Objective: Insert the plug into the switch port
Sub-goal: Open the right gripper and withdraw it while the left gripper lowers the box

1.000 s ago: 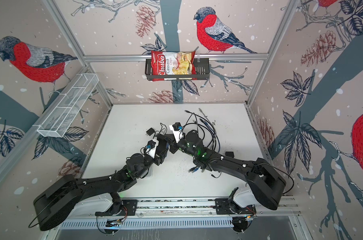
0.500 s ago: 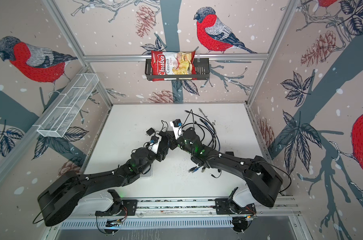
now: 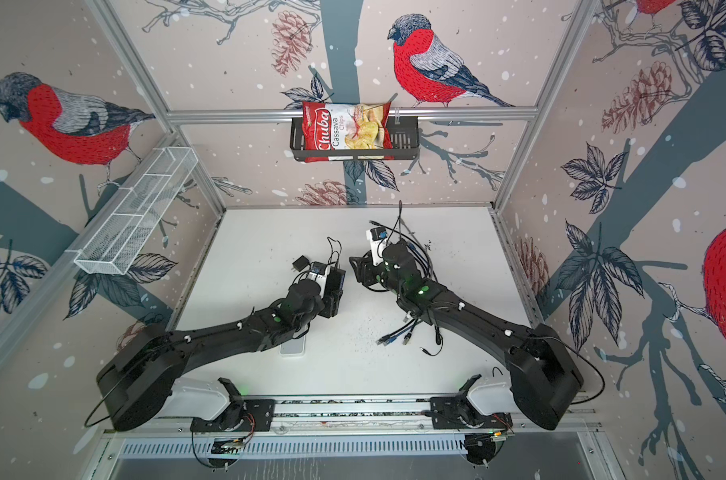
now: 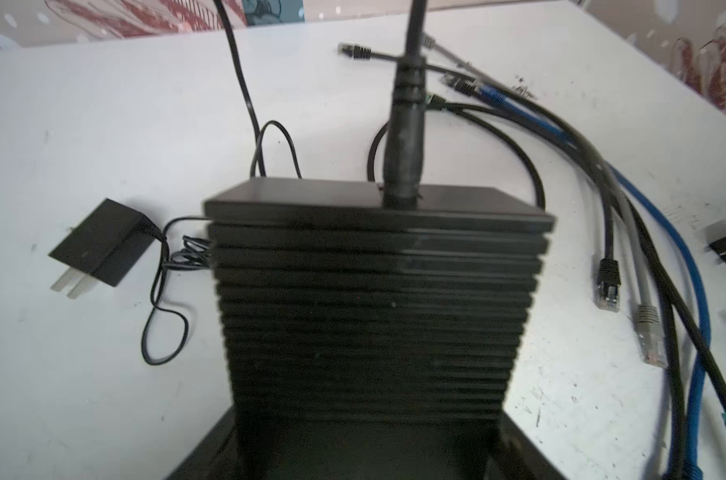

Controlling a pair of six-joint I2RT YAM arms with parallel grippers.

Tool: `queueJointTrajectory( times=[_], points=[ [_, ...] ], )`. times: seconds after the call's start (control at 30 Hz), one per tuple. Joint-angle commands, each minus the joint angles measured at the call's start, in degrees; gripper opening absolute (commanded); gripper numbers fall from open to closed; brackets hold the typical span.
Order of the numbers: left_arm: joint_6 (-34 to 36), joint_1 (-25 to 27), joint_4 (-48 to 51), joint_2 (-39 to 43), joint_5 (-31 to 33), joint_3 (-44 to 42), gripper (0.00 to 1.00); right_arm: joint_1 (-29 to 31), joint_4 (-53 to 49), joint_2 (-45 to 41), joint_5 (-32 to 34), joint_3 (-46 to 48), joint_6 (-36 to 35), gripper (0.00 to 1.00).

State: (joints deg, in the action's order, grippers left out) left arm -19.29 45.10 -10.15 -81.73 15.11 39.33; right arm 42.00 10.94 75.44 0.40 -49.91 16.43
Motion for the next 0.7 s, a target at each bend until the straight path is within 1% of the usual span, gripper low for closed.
queueJointTrajectory(
  times=[0.0, 0.1, 0.2, 0.3, 0.37, 0.53, 0.6, 0.67],
  points=[
    [-3.4, 0.0, 12.9, -3.5, 0.8, 5.1, 0.26, -2.8, -1.9, -2.7, 5.5, 1.2, 1.3, 0.76],
    [-5.8, 0.0, 18.5, -7.1, 1.7, 8.8, 0.26, -6.0, -4.2, -3.2, 8.5, 1.6, 3.3, 0.81],
    [-7.7, 0.0, 23.8, -10.6, 2.2, 12.6, 0.29, -9.0, -6.7, -2.2, 8.0, 1.2, 4.8, 0.83],
    [-8.6, -0.1, 26.6, -13.7, 1.4, 15.0, 0.31, -10.9, -8.4, 0.0, 7.0, 0.6, 5.5, 0.83],
    [-9.1, -0.1, 27.4, -15.3, 1.1, 16.2, 0.33, -11.4, -9.7, 1.6, 6.9, -0.2, 5.7, 0.83],
    [-9.9, -0.1, 29.7, -19.2, 0.3, 17.5, 0.41, -12.0, -10.7, 4.4, 6.7, -1.1, 5.8, 0.83],
    [-10.1, -0.1, 30.1, -20.4, 0.0, 19.4, 0.45, -12.1, -10.6, 5.0, 6.5, -1.1, 5.8, 0.83],
    [-10.2, -0.1, 30.1, -21.2, -0.2, 19.6, 0.49, -12.2, -10.5, 5.5, 6.5, -1.0, 5.7, 0.83]
  ],
)
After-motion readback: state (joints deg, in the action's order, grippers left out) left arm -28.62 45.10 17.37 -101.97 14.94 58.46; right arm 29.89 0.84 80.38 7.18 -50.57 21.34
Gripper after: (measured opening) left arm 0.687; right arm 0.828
